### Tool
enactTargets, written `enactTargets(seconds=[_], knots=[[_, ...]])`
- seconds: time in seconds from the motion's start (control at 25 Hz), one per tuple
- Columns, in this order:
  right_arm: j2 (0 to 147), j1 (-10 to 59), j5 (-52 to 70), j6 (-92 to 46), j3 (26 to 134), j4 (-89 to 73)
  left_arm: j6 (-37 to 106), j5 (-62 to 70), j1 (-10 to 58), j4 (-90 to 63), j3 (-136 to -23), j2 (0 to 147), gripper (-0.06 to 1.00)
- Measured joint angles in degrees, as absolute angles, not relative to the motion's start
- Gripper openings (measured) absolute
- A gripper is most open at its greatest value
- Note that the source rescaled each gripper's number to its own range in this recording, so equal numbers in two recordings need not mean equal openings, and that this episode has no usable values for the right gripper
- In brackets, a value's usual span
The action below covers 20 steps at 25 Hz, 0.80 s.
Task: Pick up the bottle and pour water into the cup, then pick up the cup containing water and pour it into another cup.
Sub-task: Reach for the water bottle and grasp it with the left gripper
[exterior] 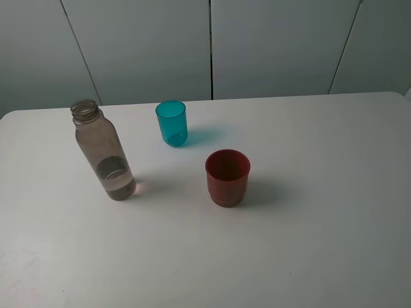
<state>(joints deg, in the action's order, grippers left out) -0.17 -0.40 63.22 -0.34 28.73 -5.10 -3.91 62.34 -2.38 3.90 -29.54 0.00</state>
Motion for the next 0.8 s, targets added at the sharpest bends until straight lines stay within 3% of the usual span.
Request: enactTargets(seconds=[0.8], knots=[[-0.2,-0.4,63.2,0.0,28.7,-5.1,-3.9,62.3,-2.8,3.9,-29.5,0.0,0.99]])
